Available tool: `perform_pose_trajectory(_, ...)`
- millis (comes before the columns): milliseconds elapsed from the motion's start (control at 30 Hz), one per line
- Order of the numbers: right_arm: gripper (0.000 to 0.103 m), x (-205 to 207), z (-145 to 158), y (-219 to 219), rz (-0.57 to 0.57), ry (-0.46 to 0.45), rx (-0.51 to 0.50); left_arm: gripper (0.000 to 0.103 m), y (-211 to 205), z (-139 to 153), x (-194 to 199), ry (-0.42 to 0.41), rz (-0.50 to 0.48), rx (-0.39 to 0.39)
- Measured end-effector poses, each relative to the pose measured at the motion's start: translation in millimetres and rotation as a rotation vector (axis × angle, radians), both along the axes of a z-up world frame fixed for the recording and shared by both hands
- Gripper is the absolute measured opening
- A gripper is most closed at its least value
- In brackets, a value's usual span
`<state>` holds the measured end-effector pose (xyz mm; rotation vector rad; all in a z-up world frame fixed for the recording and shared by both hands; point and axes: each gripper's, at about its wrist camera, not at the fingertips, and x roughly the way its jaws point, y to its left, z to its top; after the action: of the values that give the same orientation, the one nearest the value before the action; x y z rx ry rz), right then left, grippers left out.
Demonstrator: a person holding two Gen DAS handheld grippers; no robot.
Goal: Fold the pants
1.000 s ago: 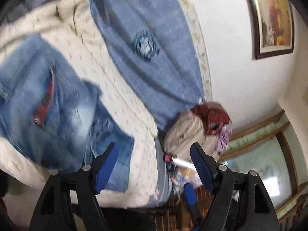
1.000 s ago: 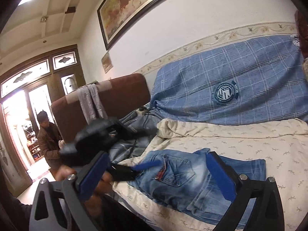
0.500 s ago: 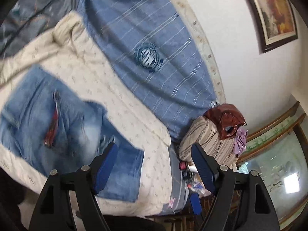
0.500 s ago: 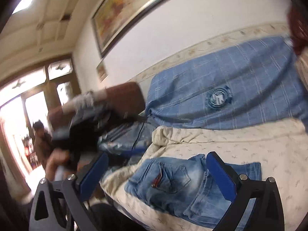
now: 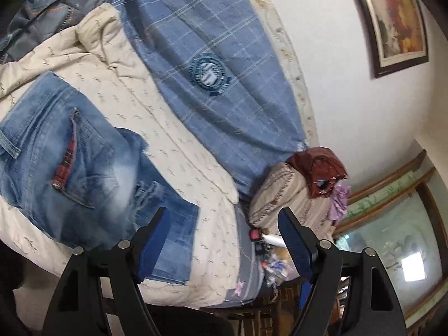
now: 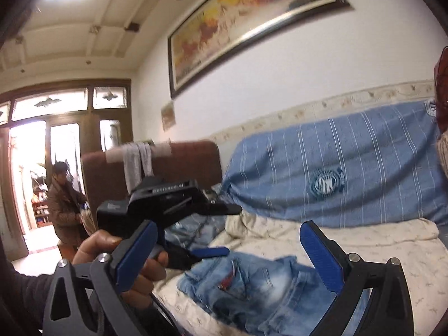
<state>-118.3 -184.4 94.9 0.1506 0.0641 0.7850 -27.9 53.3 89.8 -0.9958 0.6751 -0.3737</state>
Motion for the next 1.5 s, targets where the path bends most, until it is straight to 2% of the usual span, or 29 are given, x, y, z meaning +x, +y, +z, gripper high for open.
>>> perform_pose_trajectory(67, 0.103, -3, 0, -5, 0.013, -0.025, 0.032, 0.079, -5, 3, -3, -0.013, -0.009, -0.008)
perform_pose_trajectory(267, 0.103, 1, 1, -15, 0.058, 0.0, 0.107, 0.079, -16, 4, -6, -0.031, -0.038, -0.008)
perform_pose_trajectory(367, 0.103, -2, 3, -11, 0.03, -0.027, 0.066, 0.079, -14, 1, -4, -0.032, -0.018, 0.034)
perform_pose_trajectory(467, 0.103, -4, 2, -1, -0.015, -0.06, -0.016, 0.079, -7, -3, -4, -0.034, 0.034, 0.097)
perform_pose_trajectory(567, 0.103, -2, -4, 5, -0.031, -0.059, -0.071, 0.083, -3, 1, -6, -0.058, 0.101, 0.222)
perform_pose_trajectory(600, 0.103, -1, -6, 7, -0.037, -0.052, -0.088, 0.088, -3, 2, -7, -0.073, 0.125, 0.268)
perform_pose_trajectory(700, 0.103, 4, -15, 3, -0.06, -0.035, -0.117, 0.093, 4, 7, -15, -0.126, 0.206, 0.44)
perform_pose_trajectory(767, 0.103, 12, -22, -4, -0.101, 0.0, -0.152, 0.094, 13, 4, -15, -0.108, 0.227, 0.559)
perform_pose_trajectory(833, 0.103, 32, -34, -18, -0.127, 0.11, -0.177, 0.094, 30, -8, -10, -0.046, 0.212, 0.592)
perform_pose_trajectory(900, 0.103, 61, -51, -44, -0.164, 0.315, -0.14, 0.094, 51, -28, -4, 0.076, 0.208, 0.603)
perform_pose_trajectory(933, 0.103, 79, -63, -63, -0.142, 0.452, -0.074, 0.094, 65, -41, -1, 0.141, 0.198, 0.603)
perform_pose_trajectory(967, 0.103, 98, -78, -82, -0.171, 0.596, -0.014, 0.094, 77, -54, 0, 0.212, 0.204, 0.596)
perform_pose_trajectory(1000, 0.103, 113, -93, -99, -0.216, 0.727, 0.032, 0.094, 86, -65, 0, 0.264, 0.209, 0.578)
perform_pose_trajectory(1067, 0.103, 138, -124, -125, -0.189, 0.932, 0.149, 0.094, 100, -90, 1, 0.332, 0.163, 0.475)
perform_pose_trajectory(1100, 0.103, 146, -134, -133, -0.171, 0.983, 0.201, 0.094, 104, -100, 3, 0.361, 0.143, 0.436)
perform_pose_trajectory(1133, 0.103, 152, -141, -137, -0.134, 1.003, 0.24, 0.094, 105, -105, 4, 0.372, 0.136, 0.432)
perform_pose_trajectory(1167, 0.103, 159, -148, -138, -0.105, 1.027, 0.262, 0.094, 103, -106, 5, 0.375, 0.139, 0.459)
perform_pose_trajectory(1233, 0.103, 161, -149, -138, -0.144, 1.025, 0.257, 0.093, 95, -99, 4, 0.357, 0.149, 0.513)
perform_pose_trajectory(1300, 0.103, 159, -143, -130, -0.129, 0.988, 0.248, 0.094, 81, -86, 6, 0.298, 0.135, 0.573)
perform_pose_trajectory(1400, 0.103, 161, -140, -123, -0.149, 0.99, 0.228, 0.094, 60, -71, 10, 0.236, 0.125, 0.646)
perform_pose_trajectory(1500, 0.103, 167, -152, -122, -0.198, 1.031, 0.202, 0.094, 20, -62, 24, 0.17, 0.023, 0.706)
